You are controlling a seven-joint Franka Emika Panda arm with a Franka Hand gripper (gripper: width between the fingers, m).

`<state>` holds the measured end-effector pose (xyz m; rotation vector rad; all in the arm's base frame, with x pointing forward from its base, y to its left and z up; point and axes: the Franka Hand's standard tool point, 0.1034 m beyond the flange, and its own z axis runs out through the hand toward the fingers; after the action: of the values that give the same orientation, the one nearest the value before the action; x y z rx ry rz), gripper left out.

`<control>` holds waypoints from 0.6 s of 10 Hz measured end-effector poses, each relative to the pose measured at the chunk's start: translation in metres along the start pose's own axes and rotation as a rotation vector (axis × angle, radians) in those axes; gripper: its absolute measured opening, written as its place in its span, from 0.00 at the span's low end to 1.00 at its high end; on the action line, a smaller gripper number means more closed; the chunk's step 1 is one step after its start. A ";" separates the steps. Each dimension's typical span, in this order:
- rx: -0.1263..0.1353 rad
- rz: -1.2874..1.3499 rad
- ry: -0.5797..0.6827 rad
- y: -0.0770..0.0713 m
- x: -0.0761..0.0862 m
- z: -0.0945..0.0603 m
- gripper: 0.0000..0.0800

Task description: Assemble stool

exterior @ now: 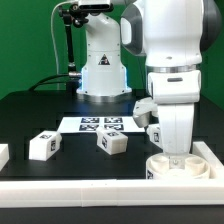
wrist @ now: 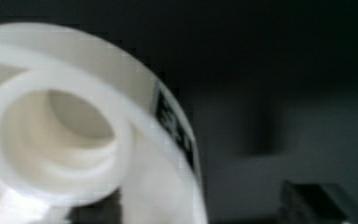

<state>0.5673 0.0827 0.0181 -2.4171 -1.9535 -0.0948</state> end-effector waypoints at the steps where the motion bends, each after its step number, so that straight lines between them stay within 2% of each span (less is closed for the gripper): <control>1: 0.003 0.004 -0.005 -0.002 -0.001 -0.006 0.66; 2: -0.001 0.005 -0.008 0.001 0.000 -0.016 0.78; 5: -0.030 0.043 -0.007 0.002 0.001 -0.039 0.81; 6: -0.051 0.078 -0.003 -0.002 -0.002 -0.049 0.81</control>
Offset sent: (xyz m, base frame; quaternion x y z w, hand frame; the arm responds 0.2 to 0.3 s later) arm -0.0074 -0.0020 0.0324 -0.0022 -0.0204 0.0270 0.9994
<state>0.5635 0.0786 0.0665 -2.5227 -1.8781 -0.1410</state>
